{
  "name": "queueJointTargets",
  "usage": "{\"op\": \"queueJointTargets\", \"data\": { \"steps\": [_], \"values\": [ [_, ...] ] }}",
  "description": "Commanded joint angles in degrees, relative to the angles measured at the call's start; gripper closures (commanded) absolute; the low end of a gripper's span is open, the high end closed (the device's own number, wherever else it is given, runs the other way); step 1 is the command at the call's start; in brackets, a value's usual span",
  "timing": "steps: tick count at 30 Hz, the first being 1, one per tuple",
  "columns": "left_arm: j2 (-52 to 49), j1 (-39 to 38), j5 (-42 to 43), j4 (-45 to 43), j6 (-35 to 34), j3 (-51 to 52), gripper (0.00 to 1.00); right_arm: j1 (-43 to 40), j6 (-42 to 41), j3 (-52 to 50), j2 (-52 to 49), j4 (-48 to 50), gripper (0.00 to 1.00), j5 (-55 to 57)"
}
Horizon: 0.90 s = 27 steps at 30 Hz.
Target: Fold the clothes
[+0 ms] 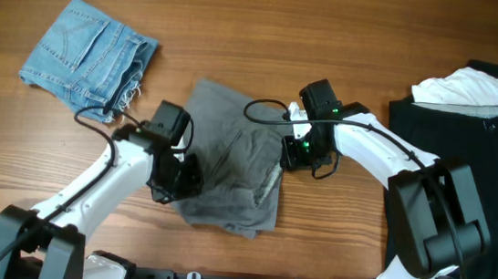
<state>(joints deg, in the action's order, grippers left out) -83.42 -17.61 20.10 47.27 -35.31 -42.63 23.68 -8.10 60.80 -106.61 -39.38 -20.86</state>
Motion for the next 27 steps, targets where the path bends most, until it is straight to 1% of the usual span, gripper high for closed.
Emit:
{"op": "queueJointTargets", "data": {
  "steps": [1, 2, 4, 5, 6, 7, 9, 10, 11, 12, 13, 14, 15, 16, 17, 18, 19, 20, 21, 23, 24, 25, 26, 27],
  "values": [
    [0.0, 1.0, -3.0, -7.8, -2.9, 3.4, 0.96, 0.0, -0.4, -0.3, 6.6, -1.7, 0.75, 0.3],
    [-0.1, 1.5, -5.4, -11.6, -2.5, 3.4, 0.96, 0.2, -0.4, -0.3, 8.9, -1.7, 0.75, -1.4],
    [-0.9, 2.5, -9.6, -22.6, 2.1, 3.4, 0.96, 0.3, -0.5, -0.3, 13.8, -0.2, 0.74, -6.1],
    [-2.0, 3.8, -10.6, -30.0, 4.2, 3.3, 0.96, 0.3, -1.2, -0.3, 16.3, 1.9, 0.74, -8.5],
    [-3.0, 5.4, -10.3, -34.8, 4.5, 3.0, 0.96, 0.3, -3.0, -0.3, 17.8, 4.0, 0.73, -9.6],
    [-4.2, 7.5, -9.1, -37.1, 4.5, 1.3, 0.96, 0.3, -4.9, -0.3, 18.2, 5.2, 0.71, -9.7],
    [-5.0, 11.7, -3.5, -35.8, 6.7, -4.0, 0.96, 0.8, -8.4, -0.3, 17.6, 7.1, 0.71, -9.7],
    [-4.8, 13.6, 1.9, -32.7, 8.9, -7.9, 0.83, 1.5, -9.9, -0.3, 16.9, 8.0, 0.7, -9.7],
    [-4.6, 15.3, 7.8, -26.5, 9.6, -12.5, 0.65, 2.0, -10.2, -0.4, 15.9, 8.8, 0.67, -9.7],
    [-4.3, 16.0, 11.7, -20.9, 9.6, -15.5, 0.51, 2.6, -10.9, -0.4, 14.9, 9.3, 0.66, -9.6],
    [-4.0, 16.3, 15.7, -13.8, 9.6, -17.8, 0.41, 3.3, -12.6, -0.4, 12.9, 9.3, 0.66, -9.7],
    [-3.7, 16.2, 17.6, -7.5, 9.7, -18.3, 0.27, 3.8, -14.1, -0.4, 11.1, 8.9, 0.66, -9.7],
    [-3.7, 15.8, 16.6, -2.3, 9.9, -18.2, 0.16, 4.2, -16.8, -0.4, 8.8, 8.7, 0.66, -9.7],
    [-3.8, 15.1, 14.9, 1.9, 10.1, -17.6, 0.07, 4.5, -19.4, -0.4, 6.4, 8.9, 0.67, -10.2],
    [-3.8, 14.6, 14.1, 4.6, 10.0, -16.3, 0.06, 4.7, -22.0, -0.4, 3.9, 9.4, 0.67, -10.5],
    [-3.8, 13.9, 14.2, 5.0, 9.0, -13.7, 0.03, 4.6, -24.5, -0.4, 1.6, 9.8, 0.67, -10.7],
    [-3.8, 13.5, 14.2, 3.8, 7.4, -10.8, 0.0, 4.6, -26.0, -0.4, -0.3, 9.9, 0.67, -11.2],
    [-3.8, 13.3, 14.2, 1.7, 5.2, -7.9, 0.0, 4.7, -26.4, -0.4, -1.2, 10.0, 0.67, -11.9],
    [-3.8, 13.3, 14.2, -3.5, 0.6, -2.8, 0.0, 4.7, -26.3, -0.4, -1.8, 9.9, 0.66, -12.4],
    [-3.8, 13.3, 14.3, -13.7, -6.7, 4.3, 0.0, 4.7, -25.3, -0.4, -1.8, 10.1, 0.66, -12.5],
    [-3.8, 13.3, 14.3, -17.6, -9.8, 6.6, 0.0, 4.7, -25.0, -0.4, -1.8, 10.1, 0.67, -12.5],
    [-3.8, 13.3, 14.3, -23.7, -13.9, 9.4, 0.0, 4.7, -24.9, -0.4, -1.8, 10.1, 0.67, -12.5],
    [-3.8, 13.3, 13.7, -30.4, -16.2, 11.7, 0.0, 4.7, -24.9, -0.4, -1.8, 10.2, 0.66, -12.5],
    [-3.8, 13.3, 13.2, -36.5, -16.6, 13.2, 0.0, 4.6, -24.9, -0.4, -1.8, 10.4, 0.66, -12.5]
  ]
}}
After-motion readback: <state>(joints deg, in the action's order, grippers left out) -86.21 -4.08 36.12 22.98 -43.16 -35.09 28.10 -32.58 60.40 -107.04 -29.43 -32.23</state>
